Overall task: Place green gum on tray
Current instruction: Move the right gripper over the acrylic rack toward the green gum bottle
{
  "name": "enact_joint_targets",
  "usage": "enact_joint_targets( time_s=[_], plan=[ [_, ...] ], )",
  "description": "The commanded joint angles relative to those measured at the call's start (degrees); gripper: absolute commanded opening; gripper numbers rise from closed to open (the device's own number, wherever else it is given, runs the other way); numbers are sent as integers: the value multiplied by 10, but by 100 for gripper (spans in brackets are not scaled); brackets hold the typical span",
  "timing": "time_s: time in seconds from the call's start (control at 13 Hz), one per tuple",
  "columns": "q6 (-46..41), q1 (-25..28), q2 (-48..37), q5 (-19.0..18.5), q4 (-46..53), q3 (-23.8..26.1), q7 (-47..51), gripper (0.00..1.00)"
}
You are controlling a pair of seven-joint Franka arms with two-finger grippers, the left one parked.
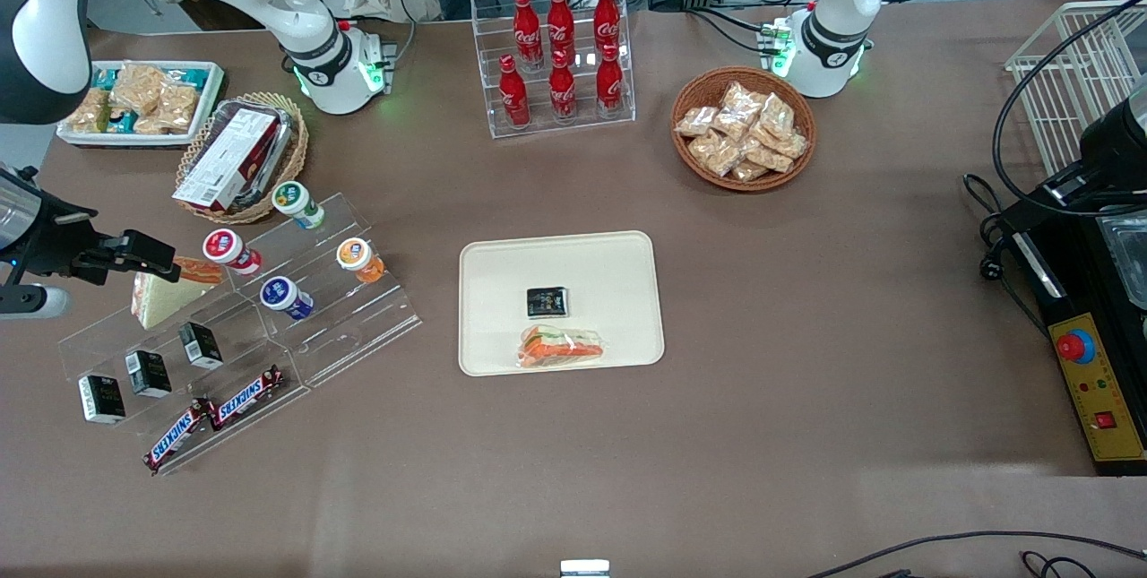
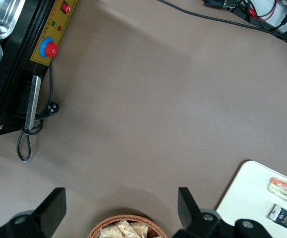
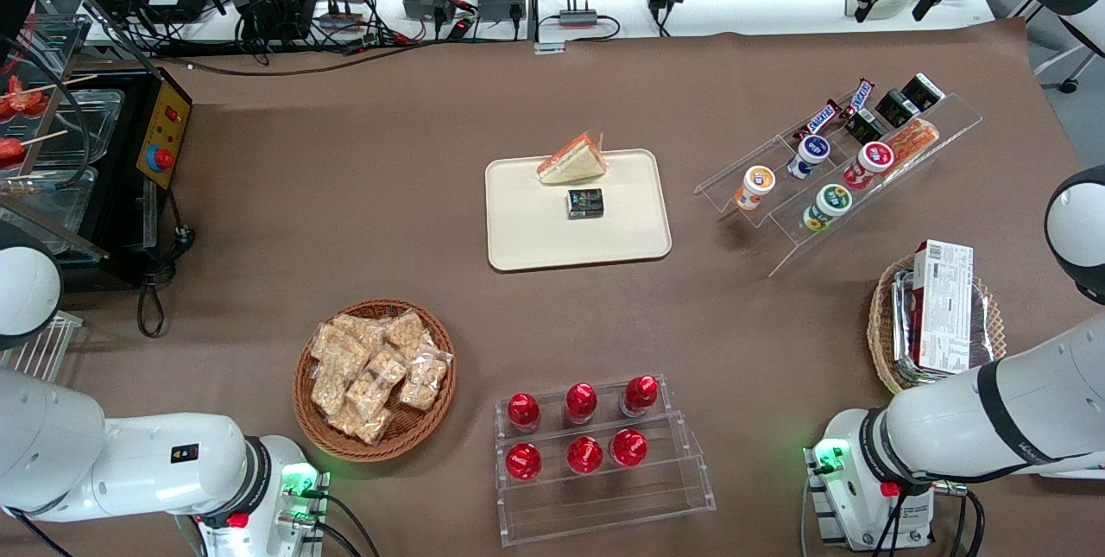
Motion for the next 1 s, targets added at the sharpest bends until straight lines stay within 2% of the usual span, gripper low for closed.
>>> enact_joint_targets(
  time_s=[0.0, 0.31, 0.46, 0.92],
  plan=[
    [4, -3, -2, -7, 4, 3, 3, 100],
    [11, 7, -20, -7, -24, 5, -2, 100],
    [9, 21, -42, -8, -52, 5, -39, 100],
    [61, 33, -162, -8, -231, 5, -50, 100]
  ],
)
